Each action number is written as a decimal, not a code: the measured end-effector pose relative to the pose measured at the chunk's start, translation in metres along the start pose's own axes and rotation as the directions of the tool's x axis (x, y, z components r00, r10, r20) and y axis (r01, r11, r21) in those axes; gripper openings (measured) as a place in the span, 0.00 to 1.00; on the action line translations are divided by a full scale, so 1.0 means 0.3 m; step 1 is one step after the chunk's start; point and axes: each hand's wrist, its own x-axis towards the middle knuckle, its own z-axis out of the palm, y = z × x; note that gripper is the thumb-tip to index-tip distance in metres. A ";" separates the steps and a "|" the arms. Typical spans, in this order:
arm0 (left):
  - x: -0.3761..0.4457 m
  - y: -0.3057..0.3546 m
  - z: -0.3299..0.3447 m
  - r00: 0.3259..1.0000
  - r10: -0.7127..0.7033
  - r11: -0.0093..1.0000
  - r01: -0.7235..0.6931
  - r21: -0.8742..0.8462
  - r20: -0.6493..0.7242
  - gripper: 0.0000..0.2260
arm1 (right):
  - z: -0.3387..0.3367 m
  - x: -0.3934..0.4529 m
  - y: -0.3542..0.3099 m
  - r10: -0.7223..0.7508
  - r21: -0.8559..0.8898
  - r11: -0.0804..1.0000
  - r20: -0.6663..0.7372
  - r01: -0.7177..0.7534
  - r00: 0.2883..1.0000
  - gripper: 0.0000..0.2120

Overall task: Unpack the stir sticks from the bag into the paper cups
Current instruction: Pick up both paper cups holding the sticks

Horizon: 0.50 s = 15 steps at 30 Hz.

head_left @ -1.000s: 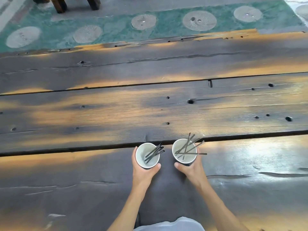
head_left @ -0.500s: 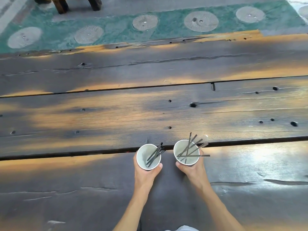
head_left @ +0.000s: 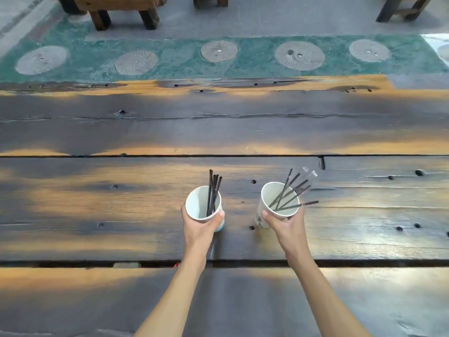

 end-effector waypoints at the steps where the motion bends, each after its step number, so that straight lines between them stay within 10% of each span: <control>1: 0.047 0.018 0.017 1.000 0.002 1.000 -0.002 -0.003 -0.005 0.30 | 0.013 0.048 -0.019 -0.018 -0.003 1.000 -0.004 0.018 1.000 0.37; 15: 0.667 0.183 0.235 0.985 0.163 0.982 -0.167 0.091 0.054 0.30 | 0.199 0.684 -0.110 -0.126 0.000 0.992 0.001 0.126 0.992 0.36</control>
